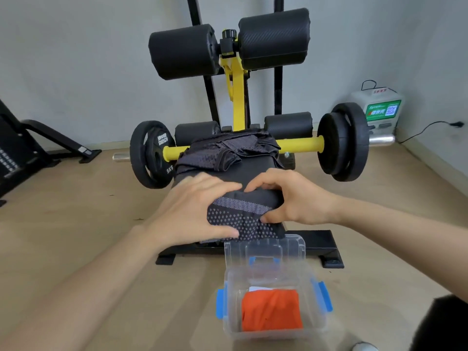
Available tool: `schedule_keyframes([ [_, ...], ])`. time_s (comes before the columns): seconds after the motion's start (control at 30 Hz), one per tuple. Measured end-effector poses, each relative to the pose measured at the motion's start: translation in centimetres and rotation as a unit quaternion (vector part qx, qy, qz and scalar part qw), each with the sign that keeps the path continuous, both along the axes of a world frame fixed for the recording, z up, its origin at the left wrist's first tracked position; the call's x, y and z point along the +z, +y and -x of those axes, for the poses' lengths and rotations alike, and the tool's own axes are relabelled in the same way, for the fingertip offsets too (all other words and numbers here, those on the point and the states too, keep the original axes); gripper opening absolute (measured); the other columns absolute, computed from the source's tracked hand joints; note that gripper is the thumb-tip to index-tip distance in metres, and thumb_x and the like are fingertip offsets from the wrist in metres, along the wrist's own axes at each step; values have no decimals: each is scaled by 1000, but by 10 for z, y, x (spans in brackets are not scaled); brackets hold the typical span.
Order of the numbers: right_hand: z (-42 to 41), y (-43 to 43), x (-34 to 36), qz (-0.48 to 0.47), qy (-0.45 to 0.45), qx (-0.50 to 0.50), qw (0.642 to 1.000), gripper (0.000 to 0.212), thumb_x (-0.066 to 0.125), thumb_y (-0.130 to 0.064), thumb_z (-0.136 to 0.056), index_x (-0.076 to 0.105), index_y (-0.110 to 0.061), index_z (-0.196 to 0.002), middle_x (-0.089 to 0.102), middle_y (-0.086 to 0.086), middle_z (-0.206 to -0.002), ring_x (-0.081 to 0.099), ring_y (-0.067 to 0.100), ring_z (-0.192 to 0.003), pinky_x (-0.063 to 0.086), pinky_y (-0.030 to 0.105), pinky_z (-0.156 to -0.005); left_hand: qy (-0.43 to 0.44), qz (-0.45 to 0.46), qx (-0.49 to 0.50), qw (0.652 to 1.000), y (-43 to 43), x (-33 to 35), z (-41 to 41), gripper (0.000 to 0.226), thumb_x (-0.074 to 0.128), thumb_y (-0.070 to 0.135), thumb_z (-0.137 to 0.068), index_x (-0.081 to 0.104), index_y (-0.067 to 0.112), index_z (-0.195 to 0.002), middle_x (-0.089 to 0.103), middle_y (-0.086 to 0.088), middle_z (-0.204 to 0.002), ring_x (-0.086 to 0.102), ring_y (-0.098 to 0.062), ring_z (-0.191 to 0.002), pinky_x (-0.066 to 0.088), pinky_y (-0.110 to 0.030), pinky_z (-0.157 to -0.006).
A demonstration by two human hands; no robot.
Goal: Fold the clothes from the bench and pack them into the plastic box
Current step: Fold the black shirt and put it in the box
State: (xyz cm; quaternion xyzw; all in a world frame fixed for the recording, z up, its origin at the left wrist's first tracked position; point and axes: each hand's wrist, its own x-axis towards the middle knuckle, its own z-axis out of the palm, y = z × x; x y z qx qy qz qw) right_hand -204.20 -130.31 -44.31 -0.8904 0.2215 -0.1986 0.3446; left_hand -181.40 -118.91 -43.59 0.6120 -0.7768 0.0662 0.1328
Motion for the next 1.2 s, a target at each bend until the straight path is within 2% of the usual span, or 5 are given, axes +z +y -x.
schedule_keyframes([
  [0.33, 49, 28, -52, -127, -17, -14, 992, 53, 79, 8, -72, 65, -13, -118, 61, 5, -116, 63, 4, -101, 50, 16, -86, 256, -166, 27, 952, 34, -58, 36, 31, 88, 40, -66, 63, 39, -85, 69, 20, -83, 65, 0, -79, 50, -26, -67],
  [0.57, 59, 33, -144, -303, -23, -127, 944, 49, 75, 10, -77, 61, -14, -117, 60, 7, -118, 65, 13, -85, 60, 37, -76, 402, -233, 127, 876, 34, -143, 44, 46, 90, 25, -69, 70, 25, -110, 74, 9, -104, 70, -9, -97, 57, -38, -89],
  [0.83, 55, 20, -250, -288, 26, -241, 927, 40, 71, 1, -83, 62, -18, -117, 57, 9, -121, 62, 22, -95, 55, 18, -68, 511, -208, 270, 789, -3, -247, 73, 59, 84, 3, -75, 59, 10, -128, 61, -2, -111, 58, -15, -101, 45, -14, -76],
  [1.0, 57, 20, -309, -196, 198, -188, 942, 52, 73, -16, -85, 58, -17, -135, 48, 9, -135, 53, 27, -121, 41, 36, -108, 359, -263, 280, 851, 4, -314, 66, 66, 81, 16, -80, 52, 13, -139, 60, -3, -129, 57, -21, -120, 46, -31, -99],
  [1.2, 51, 41, -343, -135, 389, -13, 911, 64, 31, -69, -87, 62, -32, -128, 50, 1, -139, 46, 27, -128, 35, 42, -111, 129, -389, 116, 905, 29, -342, 69, 56, 42, 60, -95, 51, 36, -144, 39, 7, -158, 37, -22, -142, 31, -37, -115],
])
